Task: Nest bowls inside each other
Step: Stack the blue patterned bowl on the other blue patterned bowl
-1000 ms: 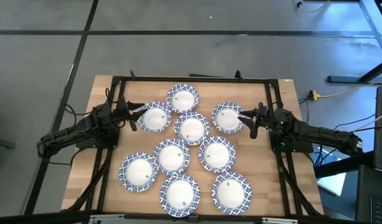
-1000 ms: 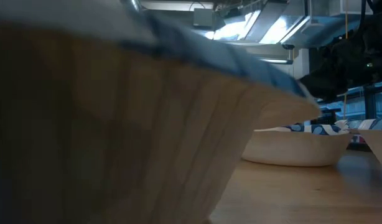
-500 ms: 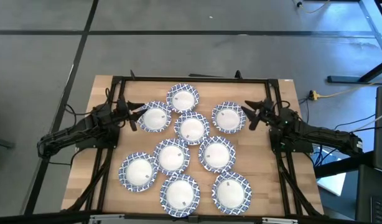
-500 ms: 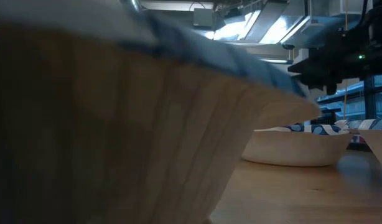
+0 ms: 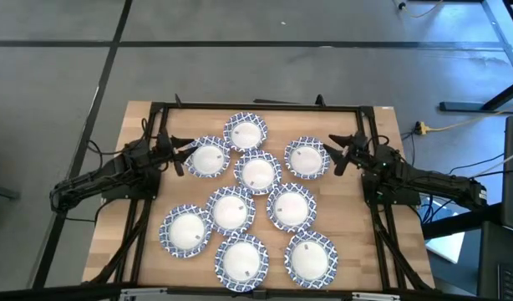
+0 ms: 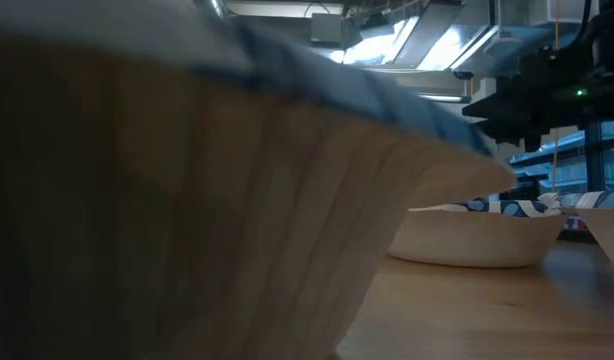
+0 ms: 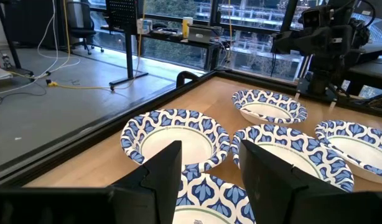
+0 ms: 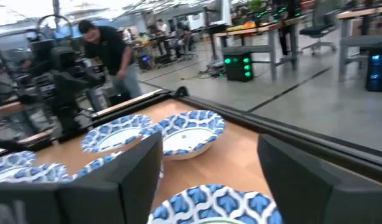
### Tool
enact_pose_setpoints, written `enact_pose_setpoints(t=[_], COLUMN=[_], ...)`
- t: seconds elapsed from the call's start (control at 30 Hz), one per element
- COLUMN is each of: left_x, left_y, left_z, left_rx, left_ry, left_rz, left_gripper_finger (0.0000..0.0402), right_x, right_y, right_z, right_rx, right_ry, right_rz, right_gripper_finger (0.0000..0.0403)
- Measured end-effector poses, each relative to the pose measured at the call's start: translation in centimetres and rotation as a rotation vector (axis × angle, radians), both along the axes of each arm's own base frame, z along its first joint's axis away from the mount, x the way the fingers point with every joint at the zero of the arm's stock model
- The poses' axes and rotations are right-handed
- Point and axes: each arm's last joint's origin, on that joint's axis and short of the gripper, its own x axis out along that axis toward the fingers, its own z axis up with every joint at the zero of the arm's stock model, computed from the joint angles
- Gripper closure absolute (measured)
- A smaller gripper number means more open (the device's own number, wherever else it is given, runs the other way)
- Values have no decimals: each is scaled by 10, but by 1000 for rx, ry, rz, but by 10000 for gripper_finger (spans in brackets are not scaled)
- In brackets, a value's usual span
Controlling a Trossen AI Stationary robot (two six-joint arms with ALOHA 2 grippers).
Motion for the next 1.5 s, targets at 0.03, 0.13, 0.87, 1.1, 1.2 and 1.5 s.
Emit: enact_pose_setpoints(t=[0.03,0.13,0.87,1.1,1.2,1.5], left_x=[0,0,0,0,0,0], left_y=[0,0,0,0,0,0], left_z=[0,0,0,0,0,0], left_rx=[0,0,2,1,1,1], left_ry=[0,0,0,0,0,-1], left_rz=[0,0,10,11,11,11], left_gripper_finger=[247,247,247,247,247,247], right_x=[0,0,-1,7,17,55], right_y=[0,0,7,2,-2,-12], right_z=[0,0,85,95,86,49], right_rx=[0,9,97,257,291,336], right_ry=[1,-5,164,571,676,936], right_rz=[6,7,204,124,114,200], right_gripper_finger=[122,82,40,40,40,43])
